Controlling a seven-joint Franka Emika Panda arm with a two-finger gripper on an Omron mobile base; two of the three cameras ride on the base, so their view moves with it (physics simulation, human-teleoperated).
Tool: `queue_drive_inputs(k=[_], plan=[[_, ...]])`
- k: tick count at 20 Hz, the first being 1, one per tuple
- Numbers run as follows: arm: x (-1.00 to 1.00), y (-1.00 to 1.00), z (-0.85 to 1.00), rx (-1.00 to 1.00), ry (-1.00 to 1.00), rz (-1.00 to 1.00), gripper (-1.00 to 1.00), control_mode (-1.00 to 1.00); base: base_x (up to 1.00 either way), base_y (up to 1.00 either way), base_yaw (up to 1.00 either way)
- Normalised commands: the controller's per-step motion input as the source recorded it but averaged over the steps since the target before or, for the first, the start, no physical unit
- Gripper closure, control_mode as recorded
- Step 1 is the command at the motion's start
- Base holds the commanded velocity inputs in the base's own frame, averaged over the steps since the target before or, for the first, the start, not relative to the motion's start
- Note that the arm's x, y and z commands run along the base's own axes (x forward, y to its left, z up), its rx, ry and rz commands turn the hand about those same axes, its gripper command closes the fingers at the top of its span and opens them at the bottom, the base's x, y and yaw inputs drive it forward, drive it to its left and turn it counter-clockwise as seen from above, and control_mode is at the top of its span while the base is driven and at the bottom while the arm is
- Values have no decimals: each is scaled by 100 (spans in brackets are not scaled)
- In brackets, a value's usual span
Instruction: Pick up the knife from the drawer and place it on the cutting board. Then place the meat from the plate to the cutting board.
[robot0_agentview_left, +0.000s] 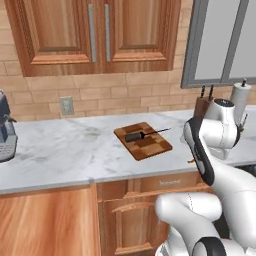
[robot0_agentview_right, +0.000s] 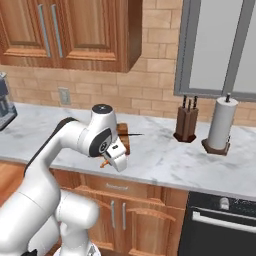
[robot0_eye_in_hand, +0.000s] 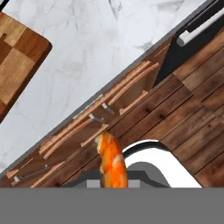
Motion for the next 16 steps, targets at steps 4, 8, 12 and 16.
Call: queue_drive_inputs(k=[4,8,12,16], plan=[[0,0,0,0,0,0,100,100,42,34,5],[0,0,0,0,0,0,100,100,49,19,5],[0,0,0,0,0,0,100,100,59,16,6],[0,0,0,0,0,0,100,100,57,12,7]])
